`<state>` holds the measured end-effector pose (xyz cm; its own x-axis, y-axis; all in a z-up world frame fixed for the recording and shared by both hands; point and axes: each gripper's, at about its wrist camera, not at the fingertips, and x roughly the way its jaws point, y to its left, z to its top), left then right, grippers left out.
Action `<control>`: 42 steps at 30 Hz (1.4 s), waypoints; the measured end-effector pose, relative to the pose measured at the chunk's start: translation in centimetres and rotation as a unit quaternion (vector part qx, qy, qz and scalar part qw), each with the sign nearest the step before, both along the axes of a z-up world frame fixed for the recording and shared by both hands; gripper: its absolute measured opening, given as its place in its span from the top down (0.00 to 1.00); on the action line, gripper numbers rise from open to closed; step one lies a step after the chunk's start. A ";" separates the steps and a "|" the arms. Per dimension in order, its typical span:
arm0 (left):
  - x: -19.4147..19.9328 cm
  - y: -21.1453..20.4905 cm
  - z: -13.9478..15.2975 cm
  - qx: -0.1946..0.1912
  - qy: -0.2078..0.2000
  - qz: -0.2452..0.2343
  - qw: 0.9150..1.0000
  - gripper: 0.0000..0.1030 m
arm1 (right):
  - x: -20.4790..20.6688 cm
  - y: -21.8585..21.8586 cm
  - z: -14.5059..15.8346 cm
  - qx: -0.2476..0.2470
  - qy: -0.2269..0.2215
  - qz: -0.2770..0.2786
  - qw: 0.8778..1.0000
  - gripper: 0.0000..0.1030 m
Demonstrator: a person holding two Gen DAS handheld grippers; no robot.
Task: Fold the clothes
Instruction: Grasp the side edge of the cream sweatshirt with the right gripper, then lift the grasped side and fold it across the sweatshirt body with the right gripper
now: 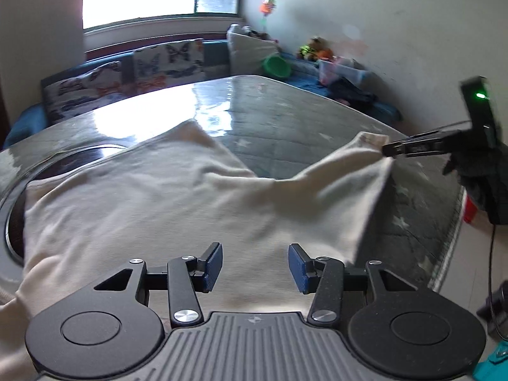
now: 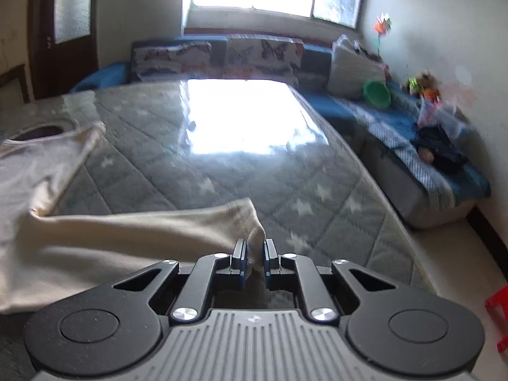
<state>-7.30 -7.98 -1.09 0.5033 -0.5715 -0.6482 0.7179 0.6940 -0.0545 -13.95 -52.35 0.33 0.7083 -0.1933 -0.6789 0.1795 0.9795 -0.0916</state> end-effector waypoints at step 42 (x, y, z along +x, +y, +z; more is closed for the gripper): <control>-2.1 -2.7 -1.1 -0.046 0.027 -0.108 0.993 0.55 | 10.3 12.6 2.3 0.007 0.012 0.250 0.968 0.45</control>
